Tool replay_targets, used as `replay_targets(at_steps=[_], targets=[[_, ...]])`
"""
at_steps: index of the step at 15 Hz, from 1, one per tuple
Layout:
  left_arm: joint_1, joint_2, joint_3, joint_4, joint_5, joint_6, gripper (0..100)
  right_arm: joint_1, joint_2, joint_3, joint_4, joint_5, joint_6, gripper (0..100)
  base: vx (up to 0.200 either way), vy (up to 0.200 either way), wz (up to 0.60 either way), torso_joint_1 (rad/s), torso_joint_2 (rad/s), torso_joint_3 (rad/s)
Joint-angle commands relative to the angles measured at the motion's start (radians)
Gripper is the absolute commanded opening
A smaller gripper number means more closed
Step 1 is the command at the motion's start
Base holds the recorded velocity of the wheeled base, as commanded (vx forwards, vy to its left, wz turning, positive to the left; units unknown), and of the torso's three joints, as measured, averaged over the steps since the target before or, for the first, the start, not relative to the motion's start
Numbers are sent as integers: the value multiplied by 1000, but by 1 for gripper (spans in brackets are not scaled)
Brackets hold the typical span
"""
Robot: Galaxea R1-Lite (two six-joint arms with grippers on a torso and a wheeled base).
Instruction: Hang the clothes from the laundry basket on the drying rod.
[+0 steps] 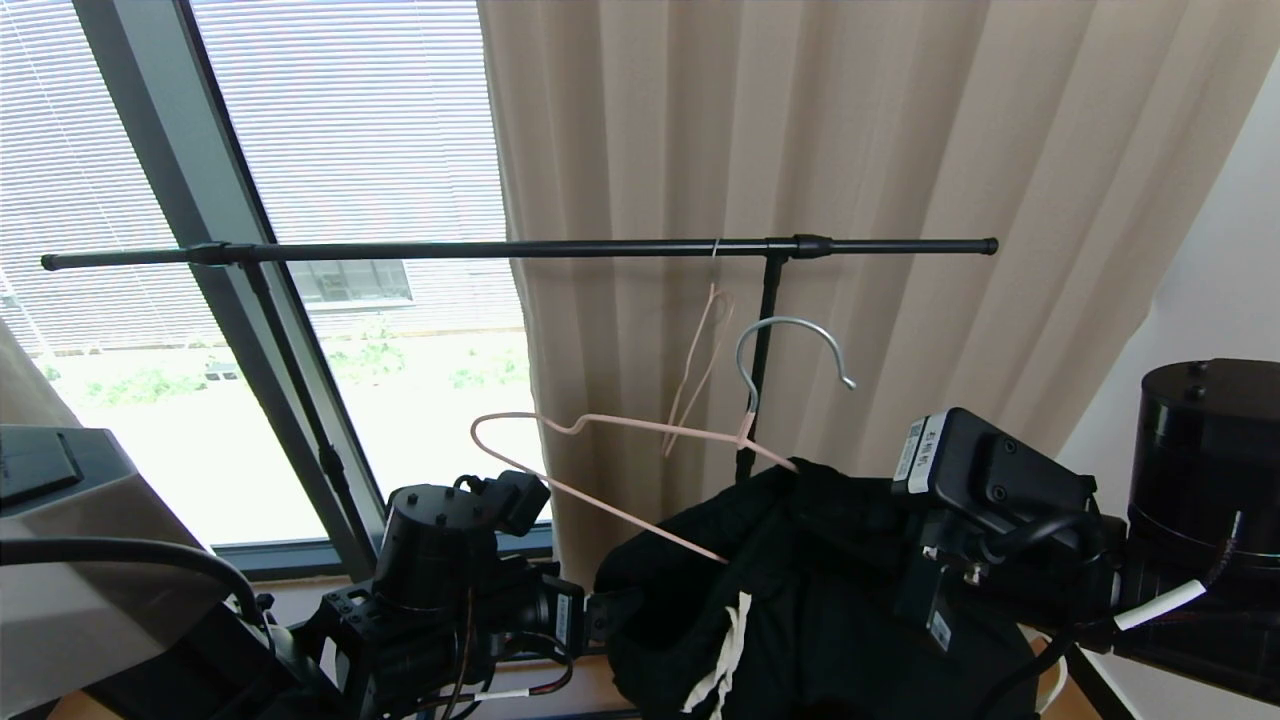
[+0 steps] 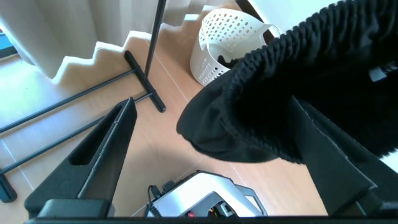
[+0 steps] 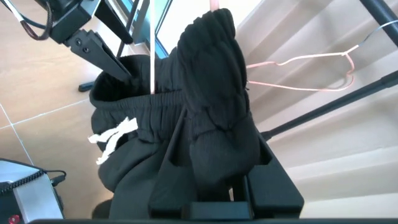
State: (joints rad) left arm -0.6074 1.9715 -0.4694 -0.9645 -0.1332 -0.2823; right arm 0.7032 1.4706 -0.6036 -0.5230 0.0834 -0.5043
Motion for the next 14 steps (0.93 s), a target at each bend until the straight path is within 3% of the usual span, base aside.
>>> replay_targets(at_steps=[1,4,5,14], targets=[[0,3,1,0,0,0,100,6,-12,-1,0,2,0,0,0,0,0,0,0,0],[-2,6,6,-2,-2,0,100,6,-27,-1,0,2,1,0,0,0,0,0,0,0],[-2,4,6,-3,-2,0,0,6,-24,-2,0,2,1,0,0,0,0,0,0,0],[54,-57,-6,-3,10,6,0,-51,30,-10,0,44,26,0,0,0,0,0,0,0]])
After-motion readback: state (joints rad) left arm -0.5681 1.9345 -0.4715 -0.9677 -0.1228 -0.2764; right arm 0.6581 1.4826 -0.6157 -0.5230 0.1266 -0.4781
